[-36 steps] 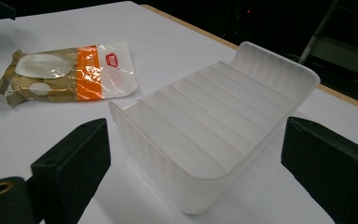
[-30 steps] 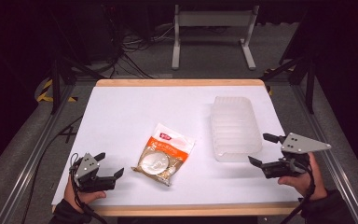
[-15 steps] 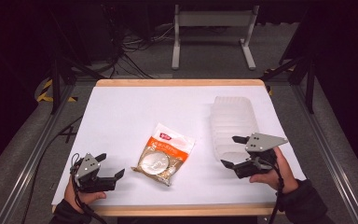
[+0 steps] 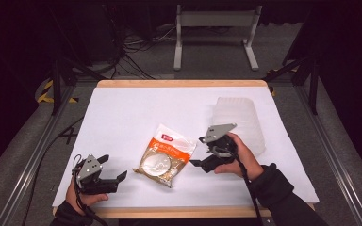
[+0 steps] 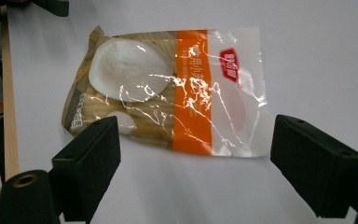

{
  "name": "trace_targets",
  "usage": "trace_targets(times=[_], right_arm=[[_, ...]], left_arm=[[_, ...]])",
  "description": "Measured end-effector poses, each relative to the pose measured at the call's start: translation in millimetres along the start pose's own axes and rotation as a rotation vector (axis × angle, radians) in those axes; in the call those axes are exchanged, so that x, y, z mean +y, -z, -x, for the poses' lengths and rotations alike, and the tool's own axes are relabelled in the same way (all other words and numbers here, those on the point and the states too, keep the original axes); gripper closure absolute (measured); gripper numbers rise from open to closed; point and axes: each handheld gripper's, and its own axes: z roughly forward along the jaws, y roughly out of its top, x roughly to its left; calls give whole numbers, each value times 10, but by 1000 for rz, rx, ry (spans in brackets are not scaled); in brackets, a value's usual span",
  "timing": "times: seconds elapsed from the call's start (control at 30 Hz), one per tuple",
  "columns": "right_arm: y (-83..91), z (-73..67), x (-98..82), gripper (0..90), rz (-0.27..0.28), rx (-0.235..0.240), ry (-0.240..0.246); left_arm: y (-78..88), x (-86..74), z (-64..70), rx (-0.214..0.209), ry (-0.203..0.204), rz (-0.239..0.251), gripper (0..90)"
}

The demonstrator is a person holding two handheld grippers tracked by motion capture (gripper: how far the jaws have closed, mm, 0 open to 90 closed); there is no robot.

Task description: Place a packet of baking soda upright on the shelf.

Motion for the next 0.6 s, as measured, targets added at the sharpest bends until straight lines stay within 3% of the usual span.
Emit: trace_targets(times=[0.1,0.17,0.23,0.27,0.4,0.6], right_arm=[[-194,40,129,160,-48,12,-24],[-299,67,189,163,-74,-4,-35],[-395,92,250,172,-99,-14,-77],[-429,83,279,175,-102,-23,-110],[-552,46,333,163,-124,-23,-136],[-810,166,235,136,-167,-109,-289]], left_arm=[[-2,5,11,-6,-5,1,102],[-3,7,16,-7,-11,0,102],[0,7,21,-10,-10,1,101],[2,8,24,-12,-10,5,102],[18,4,30,-13,-13,8,102],[32,2,50,-19,-21,11,101]])
